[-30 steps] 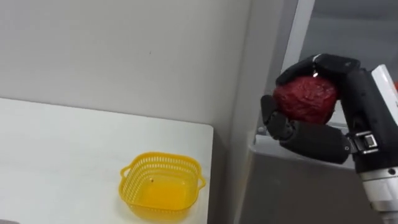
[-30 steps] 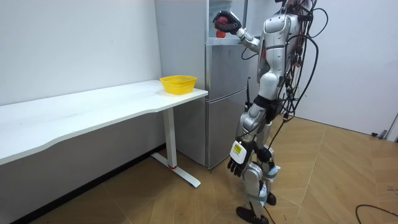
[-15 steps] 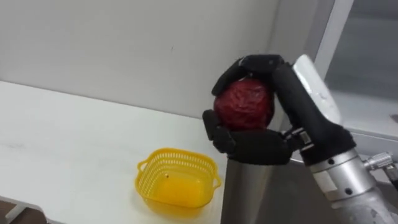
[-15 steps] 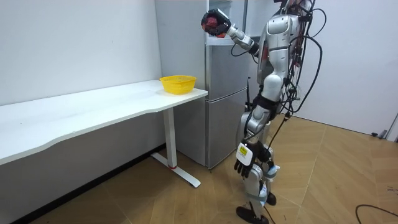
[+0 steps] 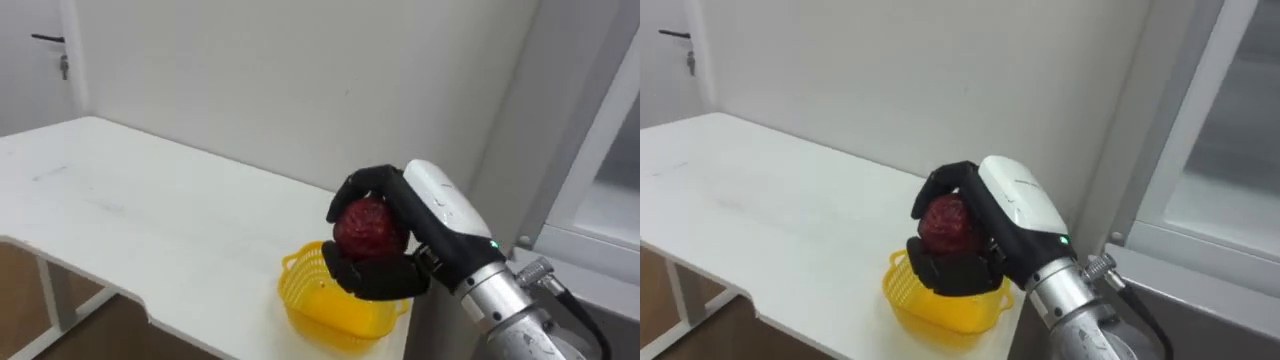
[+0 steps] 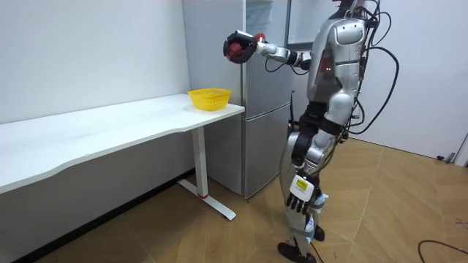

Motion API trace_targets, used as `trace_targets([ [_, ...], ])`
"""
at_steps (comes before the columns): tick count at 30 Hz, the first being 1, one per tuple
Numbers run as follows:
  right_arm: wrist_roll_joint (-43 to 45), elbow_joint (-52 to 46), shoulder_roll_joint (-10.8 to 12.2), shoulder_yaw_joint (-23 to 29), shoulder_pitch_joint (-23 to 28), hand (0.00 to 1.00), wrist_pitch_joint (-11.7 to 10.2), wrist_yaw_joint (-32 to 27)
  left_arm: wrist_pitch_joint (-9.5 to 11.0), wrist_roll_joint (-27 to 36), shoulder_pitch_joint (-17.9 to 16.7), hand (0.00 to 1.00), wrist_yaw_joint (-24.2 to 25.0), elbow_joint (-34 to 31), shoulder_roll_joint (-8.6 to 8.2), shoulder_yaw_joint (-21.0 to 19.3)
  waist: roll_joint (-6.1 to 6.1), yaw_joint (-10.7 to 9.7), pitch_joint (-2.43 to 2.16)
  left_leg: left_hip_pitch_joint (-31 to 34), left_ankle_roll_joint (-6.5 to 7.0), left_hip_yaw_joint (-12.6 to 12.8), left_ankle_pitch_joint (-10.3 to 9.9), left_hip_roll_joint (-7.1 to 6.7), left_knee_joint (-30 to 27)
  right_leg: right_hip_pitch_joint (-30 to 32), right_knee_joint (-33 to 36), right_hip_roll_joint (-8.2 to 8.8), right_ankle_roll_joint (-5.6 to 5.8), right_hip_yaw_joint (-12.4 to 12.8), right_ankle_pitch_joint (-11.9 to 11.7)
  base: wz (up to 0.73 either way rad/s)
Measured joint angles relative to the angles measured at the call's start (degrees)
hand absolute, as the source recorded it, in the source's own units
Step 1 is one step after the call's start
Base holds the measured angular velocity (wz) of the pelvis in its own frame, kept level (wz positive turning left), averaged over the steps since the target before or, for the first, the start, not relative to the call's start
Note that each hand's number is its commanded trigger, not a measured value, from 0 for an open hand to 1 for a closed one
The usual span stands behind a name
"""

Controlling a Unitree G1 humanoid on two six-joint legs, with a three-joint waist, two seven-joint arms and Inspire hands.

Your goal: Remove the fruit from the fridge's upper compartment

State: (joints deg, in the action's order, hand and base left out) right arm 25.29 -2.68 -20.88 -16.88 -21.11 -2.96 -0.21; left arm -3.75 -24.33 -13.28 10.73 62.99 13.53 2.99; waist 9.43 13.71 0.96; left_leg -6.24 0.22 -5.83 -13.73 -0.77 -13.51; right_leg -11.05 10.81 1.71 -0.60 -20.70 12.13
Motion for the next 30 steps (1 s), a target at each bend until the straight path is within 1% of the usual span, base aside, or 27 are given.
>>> trace_targets([
  [2,0.03,2.41,-0.28,0.00,0.00,1.00,0.05,0.46,-0.01,-0.02,-0.56,0.00,0.15,-0.04,0.62,-0.05,0.79,0.84,-0.19,0.12,0.00,-0.95,0.01,-0.19,-0.08,-0.27,0.04,0.18,0.10,-1.17,0.06,0.22],
  [3,0.03,3.05,-0.27,0.00,0.00,1.00,0.07,0.51,-0.02,-0.02,-0.74,0.00,0.19,-0.06,0.74,-0.10,0.95,0.92,-0.19,0.12,0.01,-1.19,0.01,-0.22,-0.15,-0.43,0.03,0.19,0.11,-1.48,0.07,0.24],
  [5,0.14,4.50,-0.29,0.01,0.00,1.00,0.11,0.88,-0.04,-0.12,-1.36,0.00,0.48,-0.08,0.87,-0.69,1.36,0.98,-0.15,-0.04,0.03,-2.25,0.03,-0.54,-0.23,-0.96,0.02,0.28,0.31,-2.12,0.19,0.25],
  [6,0.03,5.25,-0.30,0.02,-0.01,1.00,0.11,1.01,-0.08,-0.14,-1.65,0.00,1.12,-0.08,0.88,-1.75,1.61,1.14,-0.08,-0.17,0.07,-2.45,0.05,-0.72,-0.22,-1.09,0.00,0.38,0.49,-2.57,0.33,0.22],
  [8,-0.26,6.65,-0.30,0.02,-0.02,1.00,0.16,1.39,-0.53,0.02,-1.80,0.00,1.44,-0.08,1.05,-2.28,2.05,1.38,0.01,-0.27,0.13,-3.27,0.08,-0.90,-0.22,-1.34,0.00,0.48,0.61,-3.14,0.42,0.17],
  [9,-0.26,7.66,-0.31,-0.01,-0.05,1.00,0.41,1.69,-1.02,0.04,-1.71,0.00,1.52,-0.07,1.27,-2.33,2.39,1.98,0.15,-0.35,0.13,-3.59,0.08,-0.96,-0.24,-1.82,-0.12,0.46,0.63,-3.25,0.43,0.10],
  [11,-0.19,10.69,-0.33,-0.06,-0.17,1.00,0.61,1.68,-1.39,0.06,-1.49,0.00,1.60,-0.06,1.88,-2.36,3.15,2.65,-0.12,-0.33,0.13,-3.71,0.08,-0.92,-0.31,-1.94,-0.14,0.40,0.62,-3.45,0.43,0.08],
  [13,-0.49,14.70,-0.38,-0.14,-0.31,1.00,1.87,1.66,-2.10,-0.04,-1.47,0.00,1.54,-0.08,2.19,-2.72,3.99,4.18,-0.27,-0.21,0.13,-3.75,0.08,-0.92,-0.24,-1.89,-0.09,0.40,0.63,-3.62,0.43,0.04],
  [14,-0.60,15.57,-0.38,-0.18,-0.36,1.00,1.92,1.66,-2.15,-0.03,-1.44,0.00,1.52,-0.12,2.31,-2.76,4.19,4.47,-0.27,-0.17,0.13,-3.76,0.08,-0.92,-0.22,-1.86,-0.09,0.40,0.63,-3.63,0.43,0.00],
  [15,-0.71,16.61,-0.39,-0.18,-0.36,1.00,2.20,1.66,-2.20,-0.04,-1.46,0.00,1.53,-0.36,2.59,-2.85,4.59,5.19,-0.07,0.01,0.13,-3.79,0.08,-0.92,-0.21,-1.68,-0.09,0.39,0.63,-3.63,0.43,0.00],
  [16,-0.73,17.40,-0.39,-0.18,-0.42,1.00,2.35,1.65,-2.32,-0.05,-1.56,0.00,1.57,-0.95,2.90,-2.87,5.02,5.61,0.02,0.27,0.13,-3.88,0.08,-0.92,-0.28,-1.49,-0.09,0.37,0.63,-3.65,0.43,0.06],
  [17,-0.74,18.01,-0.39,-0.20,-0.44,1.00,2.52,1.65,-2.36,-0.12,-1.99,0.00,1.71,-1.40,3.18,-2.93,5.35,5.88,-0.03,0.82,0.13,-4.28,0.08,-1.00,-0.50,-1.16,-0.09,0.37,0.63,-3.83,0.43,0.09],
  [18,-0.73,18.12,-0.39,-0.20,-0.46,1.00,2.71,1.64,-2.42,-0.21,-2.02,0.00,1.89,-1.46,3.33,-2.96,5.47,6.07,0.00,1.12,0.13,-4.47,0.08,-1.05,-0.68,-1.00,-0.09,0.37,0.63,-4.06,0.43,0.16],
  [19,-0.64,18.81,-0.39,-0.23,-0.75,1.00,2.75,1.54,-2.60,-0.40,-1.96,0.00,2.30,-1.45,3.66,-2.92,5.76,6.42,0.14,1.72,0.12,-4.83,0.08,-1.13,-1.24,-0.79,-0.07,0.40,0.63,-4.48,0.43,0.13],
  [21,-0.64,22.14,-0.39,-0.70,-2.17,1.00,2.69,1.11,-2.93,-0.43,-1.86,0.00,2.50,-1.44,4.07,-2.88,6.06,6.69,0.54,1.92,0.11,-5.18,0.07,-1.14,-1.35,-0.74,-0.06,0.36,0.63,-4.75,0.43,0.12],
  [24,0.05,25.38,-0.84,-2.12,-3.75,1.00,3.16,0.69,-3.46,-1.40,-2.03,0.00,3.59,-1.45,4.29,-2.90,6.38,7.14,0.40,3.11,0.09,-5.52,0.06,-1.27,-1.89,0.02,-0.01,0.41,0.63,-5.53,0.43,0.12],
  [25,0.04,25.49,-0.98,-2.34,-3.95,1.00,3.09,0.65,-3.55,-1.50,-2.03,0.00,4.09,-1.45,4.34,-2.90,6.54,7.32,0.46,3.73,0.08,-5.51,0.07,-1.26,-2.17,0.38,-0.05,0.40,0.63,-5.63,0.43,0.08],
  [27,-0.37,27.70,-1.05,-2.78,-5.05,1.00,2.71,0.40,-3.71,-1.58,-1.81,0.00,4.87,-1.46,4.42,-2.90,6.63,7.28,0.41,4.26,0.07,-5.61,0.07,-1.31,-2.38,0.75,-0.02,0.43,0.62,-6.11,0.42,0.07],
  [28,-0.97,29.78,-1.15,-2.79,-5.95,1.00,2.61,0.16,-3.75,-1.55,-1.72,0.00,5.05,-1.47,4.49,-2.82,6.78,7.23,0.34,4.79,0.06,-5.91,0.07,-1.43,-2.54,1.11,-0.01,0.48,0.62,-6.17,0.42,0.10],
  [30,-2.32,33.42,-1.21,-2.83,-7.15,1.00,2.94,-0.14,-3.91,-1.56,-1.68,0.00,5.08,-1.59,4.52,-2.72,6.80,7.25,0.36,5.27,0.06,-6.16,0.07,-1.62,-3.09,1.17,-0.06,0.54,0.63,-6.17,0.42,0.11],
])
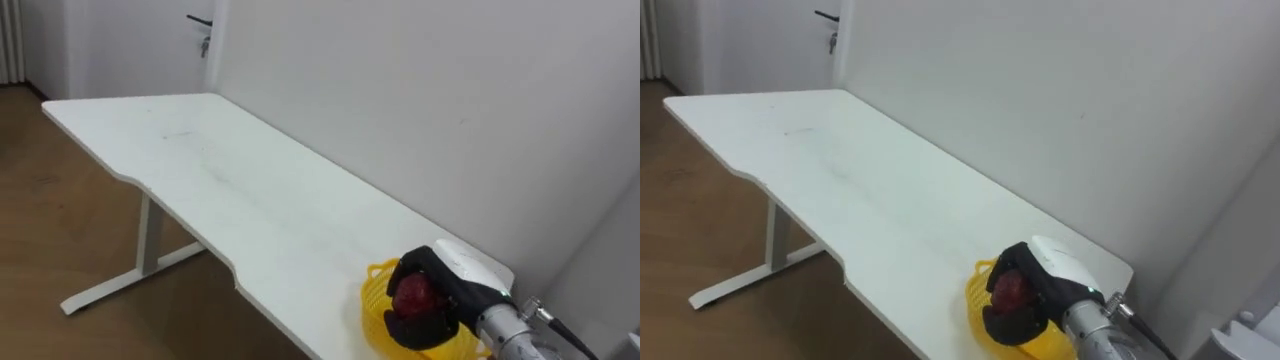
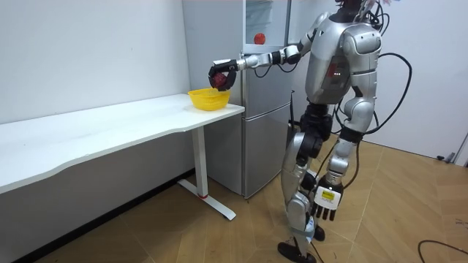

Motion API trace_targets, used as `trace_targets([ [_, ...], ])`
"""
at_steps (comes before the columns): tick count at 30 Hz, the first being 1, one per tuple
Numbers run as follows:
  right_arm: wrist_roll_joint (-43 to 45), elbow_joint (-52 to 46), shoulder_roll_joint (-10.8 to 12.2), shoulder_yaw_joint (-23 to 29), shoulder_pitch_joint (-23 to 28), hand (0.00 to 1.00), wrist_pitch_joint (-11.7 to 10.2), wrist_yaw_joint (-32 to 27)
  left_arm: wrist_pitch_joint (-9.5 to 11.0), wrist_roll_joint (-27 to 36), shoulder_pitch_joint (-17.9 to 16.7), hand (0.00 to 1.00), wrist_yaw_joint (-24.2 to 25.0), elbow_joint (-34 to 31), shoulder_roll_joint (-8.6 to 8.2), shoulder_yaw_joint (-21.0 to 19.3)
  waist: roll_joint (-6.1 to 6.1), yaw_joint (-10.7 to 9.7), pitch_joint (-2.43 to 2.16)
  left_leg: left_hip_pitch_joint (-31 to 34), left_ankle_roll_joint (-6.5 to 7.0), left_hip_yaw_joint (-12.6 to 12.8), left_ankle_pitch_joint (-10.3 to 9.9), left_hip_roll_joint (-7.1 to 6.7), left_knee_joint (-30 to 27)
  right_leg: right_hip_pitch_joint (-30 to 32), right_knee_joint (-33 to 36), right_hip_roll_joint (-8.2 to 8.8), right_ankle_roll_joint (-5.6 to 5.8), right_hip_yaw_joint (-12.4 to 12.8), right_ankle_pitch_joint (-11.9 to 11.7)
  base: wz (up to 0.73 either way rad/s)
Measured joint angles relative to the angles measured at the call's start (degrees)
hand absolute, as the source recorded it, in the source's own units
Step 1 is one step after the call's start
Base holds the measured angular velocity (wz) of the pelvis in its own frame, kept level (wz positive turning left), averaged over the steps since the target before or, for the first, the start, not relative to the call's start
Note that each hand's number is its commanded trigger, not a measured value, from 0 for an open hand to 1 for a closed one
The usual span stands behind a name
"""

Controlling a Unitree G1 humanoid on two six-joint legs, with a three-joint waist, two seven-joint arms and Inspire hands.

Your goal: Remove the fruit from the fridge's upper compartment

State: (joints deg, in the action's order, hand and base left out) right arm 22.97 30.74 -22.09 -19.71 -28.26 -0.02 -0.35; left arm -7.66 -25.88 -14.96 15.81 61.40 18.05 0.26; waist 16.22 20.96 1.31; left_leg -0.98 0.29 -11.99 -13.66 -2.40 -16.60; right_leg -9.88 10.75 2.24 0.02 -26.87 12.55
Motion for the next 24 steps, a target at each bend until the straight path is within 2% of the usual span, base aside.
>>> trace_targets([
  [3,-1.23,2.56,-0.59,0.01,-0.25,1.00,0.51,-0.11,-0.23,-0.02,0.06,0.00,0.00,-1.30,0.01,-0.16,0.22,0.10,-0.17,0.72,0.03,-0.14,0.01,-0.24,-0.15,0.53,0.01,0.18,0.00,0.04,0.00,0.03],
  [6,-2.27,3.39,-0.62,0.01,-0.31,1.00,0.95,-0.11,-0.58,0.01,0.10,0.00,-0.01,-2.15,0.16,-0.27,0.18,-0.02,-0.15,0.93,0.06,0.11,0.03,-0.27,-0.30,0.81,0.01,0.23,-0.01,0.05,0.00,-0.04],
  [16,-2.27,3.40,-3.18,0.09,-0.93,1.00,1.39,-0.11,-0.73,0.31,-0.34,0.00,-0.57,-4.06,0.19,-1.27,0.11,-0.30,-0.09,1.50,0.07,0.11,0.01,-0.29,-0.80,0.95,0.01,0.20,-0.01,-0.03,-0.01,0.00],
  [17,-2.18,3.40,-3.26,0.09,-1.07,0.81,1.40,-0.11,-0.73,0.31,-0.34,0.00,-0.57,-4.06,0.19,-1.34,0.10,-0.29,-0.09,1.50,0.07,0.11,0.01,-0.29,-0.80,0.95,0.01,0.20,-0.01,0.00,-0.01,0.00],
  [18,-2.12,3.40,-3.42,0.09,-1.43,0.09,1.42,-0.11,-0.73,0.31,-0.36,0.00,-0.57,-4.06,0.18,-1.63,0.09,-0.29,-0.09,1.48,0.07,0.11,0.01,-0.29,-0.81,0.95,0.01,0.20,-0.01,0.02,-0.01,0.00],
  [19,-2.15,3.40,-3.61,0.09,-1.97,0.00,1.44,-0.11,-0.73,0.31,-0.39,0.00,-0.57,-4.06,0.18,-2.11,0.04,-0.28,-0.07,1.47,0.07,0.11,0.01,-0.29,-0.81,0.94,0.00,0.19,-0.02,0.03,-0.01,0.00],
  [24,-2.33,3.38,-4.08,0.09,-3.82,0.00,1.46,-0.35,-0.74,0.32,-0.84,0.00,-0.61,-4.14,0.35,-2.45,-0.25,-0.25,-0.03,1.41,0.07,0.11,0.01,-0.30,-0.83,0.90,-0.04,0.20,-0.03,0.01,-0.03,0.00],
])
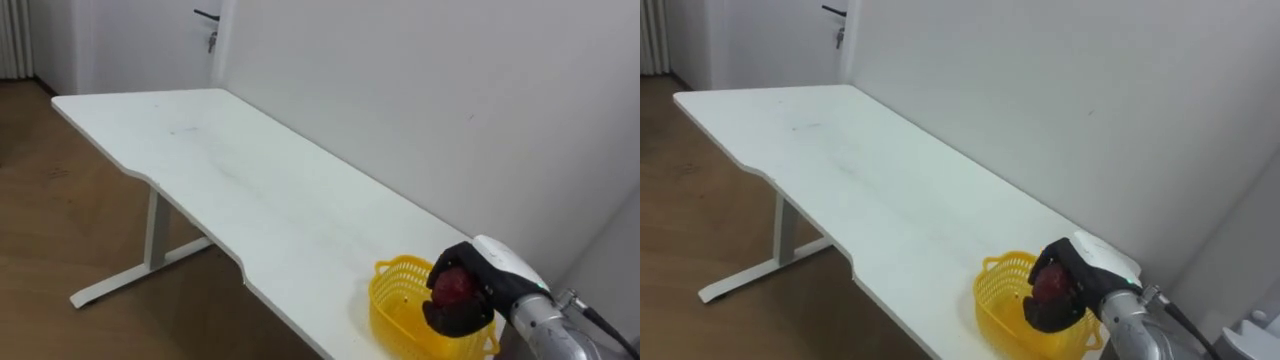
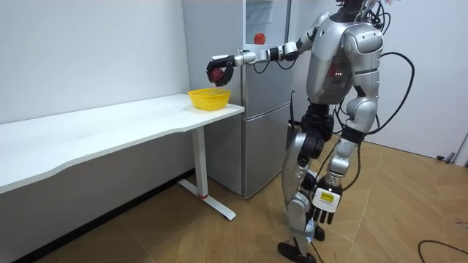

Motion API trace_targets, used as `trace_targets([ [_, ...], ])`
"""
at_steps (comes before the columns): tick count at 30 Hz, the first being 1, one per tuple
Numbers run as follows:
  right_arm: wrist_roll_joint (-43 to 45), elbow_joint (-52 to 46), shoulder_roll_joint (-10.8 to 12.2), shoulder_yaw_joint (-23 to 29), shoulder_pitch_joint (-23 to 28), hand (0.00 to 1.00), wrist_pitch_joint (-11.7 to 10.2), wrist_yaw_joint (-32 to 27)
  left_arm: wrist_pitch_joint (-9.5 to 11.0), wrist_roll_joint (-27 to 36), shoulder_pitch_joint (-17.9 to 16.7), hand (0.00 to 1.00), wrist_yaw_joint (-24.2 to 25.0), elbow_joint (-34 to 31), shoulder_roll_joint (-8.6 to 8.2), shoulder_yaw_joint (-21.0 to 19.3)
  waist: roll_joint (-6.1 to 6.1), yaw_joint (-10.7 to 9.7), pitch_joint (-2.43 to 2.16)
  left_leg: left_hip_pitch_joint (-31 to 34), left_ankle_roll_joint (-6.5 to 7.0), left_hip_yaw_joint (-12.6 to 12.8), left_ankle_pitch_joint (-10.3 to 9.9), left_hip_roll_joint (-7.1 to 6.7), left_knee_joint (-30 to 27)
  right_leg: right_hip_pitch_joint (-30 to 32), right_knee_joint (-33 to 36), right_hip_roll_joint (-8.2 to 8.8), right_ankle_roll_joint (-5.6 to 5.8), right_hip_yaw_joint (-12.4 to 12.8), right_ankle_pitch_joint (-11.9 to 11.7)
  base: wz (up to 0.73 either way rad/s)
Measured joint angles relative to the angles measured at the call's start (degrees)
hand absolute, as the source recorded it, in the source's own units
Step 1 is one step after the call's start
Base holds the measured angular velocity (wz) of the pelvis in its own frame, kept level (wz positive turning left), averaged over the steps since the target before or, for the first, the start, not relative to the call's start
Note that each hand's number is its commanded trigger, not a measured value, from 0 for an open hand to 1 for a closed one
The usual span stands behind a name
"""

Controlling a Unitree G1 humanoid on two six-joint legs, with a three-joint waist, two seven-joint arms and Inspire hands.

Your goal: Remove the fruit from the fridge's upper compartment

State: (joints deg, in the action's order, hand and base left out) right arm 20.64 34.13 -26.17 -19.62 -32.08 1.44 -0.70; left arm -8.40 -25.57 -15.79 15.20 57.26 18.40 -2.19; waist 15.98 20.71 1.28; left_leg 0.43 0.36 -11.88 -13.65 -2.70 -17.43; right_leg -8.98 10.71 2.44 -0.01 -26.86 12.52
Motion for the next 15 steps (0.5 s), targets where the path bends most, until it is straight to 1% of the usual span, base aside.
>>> trace_targets([
  [15,-2.14,0.53,-0.36,-0.01,-0.21,0.00,0.03,-0.05,-0.11,-0.03,0.01,0.00,0.03,0.02,0.00,0.02,-0.04,0.04,0.00,-0.08,0.00,-0.02,0.00,0.01,0.03,0.02,-0.06,-0.02,0.00,-0.03,0.00,0.00],
])
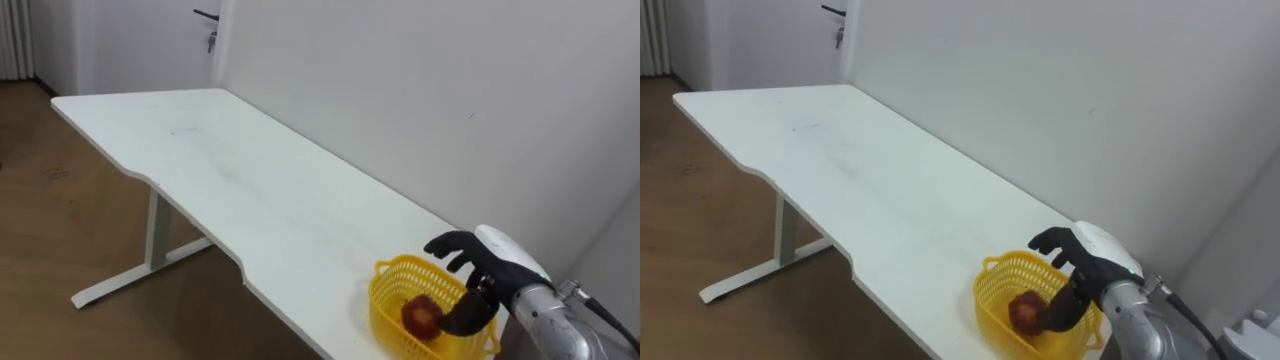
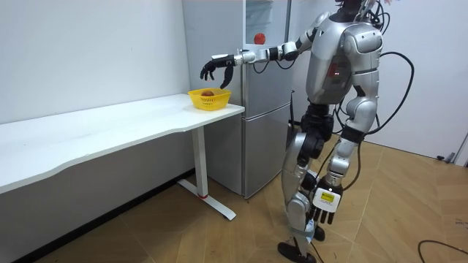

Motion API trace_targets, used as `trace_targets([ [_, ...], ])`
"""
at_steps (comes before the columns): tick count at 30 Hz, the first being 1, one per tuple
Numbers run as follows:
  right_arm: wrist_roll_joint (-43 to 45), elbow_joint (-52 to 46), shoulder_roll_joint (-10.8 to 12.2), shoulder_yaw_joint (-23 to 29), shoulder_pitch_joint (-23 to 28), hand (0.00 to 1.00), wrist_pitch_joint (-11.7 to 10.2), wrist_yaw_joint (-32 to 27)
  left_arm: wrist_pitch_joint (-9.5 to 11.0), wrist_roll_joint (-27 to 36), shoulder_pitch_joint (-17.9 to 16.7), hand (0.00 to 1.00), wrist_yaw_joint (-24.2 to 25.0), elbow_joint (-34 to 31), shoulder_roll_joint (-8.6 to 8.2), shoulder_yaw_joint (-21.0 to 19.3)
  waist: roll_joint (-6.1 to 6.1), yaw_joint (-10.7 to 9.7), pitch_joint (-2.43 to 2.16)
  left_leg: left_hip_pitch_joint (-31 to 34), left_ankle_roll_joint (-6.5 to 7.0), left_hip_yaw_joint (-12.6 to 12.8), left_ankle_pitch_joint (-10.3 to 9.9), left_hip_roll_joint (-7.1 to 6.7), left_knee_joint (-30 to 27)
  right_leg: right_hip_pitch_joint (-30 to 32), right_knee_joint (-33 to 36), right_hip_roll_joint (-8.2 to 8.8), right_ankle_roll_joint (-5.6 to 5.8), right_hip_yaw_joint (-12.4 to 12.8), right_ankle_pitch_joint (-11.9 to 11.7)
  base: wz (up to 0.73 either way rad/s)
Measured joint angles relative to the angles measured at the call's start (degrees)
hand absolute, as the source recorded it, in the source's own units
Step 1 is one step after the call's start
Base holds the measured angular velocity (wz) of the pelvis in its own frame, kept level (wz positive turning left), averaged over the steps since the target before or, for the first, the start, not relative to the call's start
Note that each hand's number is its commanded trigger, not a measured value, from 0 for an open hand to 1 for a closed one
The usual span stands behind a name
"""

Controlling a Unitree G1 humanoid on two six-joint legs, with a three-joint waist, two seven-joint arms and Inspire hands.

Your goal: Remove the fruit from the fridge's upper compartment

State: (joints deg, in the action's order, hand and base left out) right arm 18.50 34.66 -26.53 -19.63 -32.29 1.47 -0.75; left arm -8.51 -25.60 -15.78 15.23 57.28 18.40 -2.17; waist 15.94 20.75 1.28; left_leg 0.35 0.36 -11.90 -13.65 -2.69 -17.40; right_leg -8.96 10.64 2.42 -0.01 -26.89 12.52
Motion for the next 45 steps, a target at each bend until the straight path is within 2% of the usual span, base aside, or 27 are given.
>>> trace_targets([
  [8,-0.22,0.85,0.00,-0.01,0.00,0.00,0.09,0.00,-0.18,0.01,-0.01,0.00,0.00,0.02,0.00,0.01,0.01,0.00,-0.01,-0.04,0.00,0.01,0.00,0.00,-0.02,-0.03,0.01,0.00,0.00,0.02,0.00,0.00],
  [13,-0.41,1.76,0.00,-0.02,0.00,0.00,1.12,0.01,-0.32,-0.15,-0.03,0.00,0.01,0.02,-0.14,0.01,0.01,0.14,0.00,-0.21,0.00,0.21,0.00,0.03,-0.06,-0.01,0.02,0.03,-0.01,0.17,-0.01,0.00],
  [18,-0.40,2.91,0.00,-0.02,0.00,0.00,1.21,0.03,-0.34,-0.33,-0.04,0.00,-0.03,0.03,-0.14,-0.01,0.02,0.13,-0.01,-0.45,0.00,0.46,0.00,0.09,0.07,-0.02,0.04,0.01,-0.02,0.34,-0.01,-0.03],
  [24,-0.39,3.85,0.00,-0.01,0.00,0.00,1.20,0.05,-0.35,-0.41,-0.06,0.00,-0.02,-0.06,-0.09,-0.02,-0.04,0.03,0.03,-0.63,0.01,0.91,0.00,0.16,0.11,0.03,0.05,-0.02,-0.08,1.24,-0.04,-0.04],
  [35,-2.59,-0.32,0.00,0.02,0.00,0.00,1.12,0.05,-0.31,0.12,-0.26,0.00,-1.99,0.24,-0.04,0.08,-0.17,-0.50,0.04,-0.85,0.04,1.70,-0.01,0.27,0.20,-0.16,0.04,0.01,-0.11,1.82,-0.07,-0.02],
  [38,-2.66,-3.54,0.00,0.08,0.00,0.00,1.04,-0.17,-0.30,0.17,-0.26,0.00,-3.56,0.17,-0.45,0.06,-0.60,-1.42,0.06,-0.91,0.05,1.69,-0.02,0.19,-0.02,-0.35,0.04,0.02,-0.11,2.00,-0.07,0.00],
  [42,-2.12,-9.84,0.00,1.03,0.12,0.00,1.07,-1.57,-0.27,0.09,-0.56,0.00,-4.69,0.06,-1.56,0.03,-2.09,-3.19,-0.40,-1.07,0.18,2.17,-0.09,0.18,-0.05,-0.23,0.12,0.09,-0.15,2.39,-0.10,-0.06],
  [44,-1.14,-14.72,0.00,1.83,0.24,0.00,0.37,-3.01,-0.20,0.13,-1.79,0.00,-4.65,-0.80,-2.07,0.08,-3.34,-3.98,-0.72,-1.64,0.26,3.43,-0.14,0.46,0.16,-0.30,0.22,0.03,-0.21,3.40,-0.14,-0.24],
  [45,-1.14,-15.91,0.00,2.27,0.42,0.00,0.29,-3.39,-0.18,0.11,-2.19,0.00,-4.65,-1.27,-2.12,0.07,-3.59,-4.12,-0.73,-1.87,0.26,3.79,-0.14,0.54,0.34,-0.39,0.26,0.04,-0.22,3.58,-0.14,-0.23],
])
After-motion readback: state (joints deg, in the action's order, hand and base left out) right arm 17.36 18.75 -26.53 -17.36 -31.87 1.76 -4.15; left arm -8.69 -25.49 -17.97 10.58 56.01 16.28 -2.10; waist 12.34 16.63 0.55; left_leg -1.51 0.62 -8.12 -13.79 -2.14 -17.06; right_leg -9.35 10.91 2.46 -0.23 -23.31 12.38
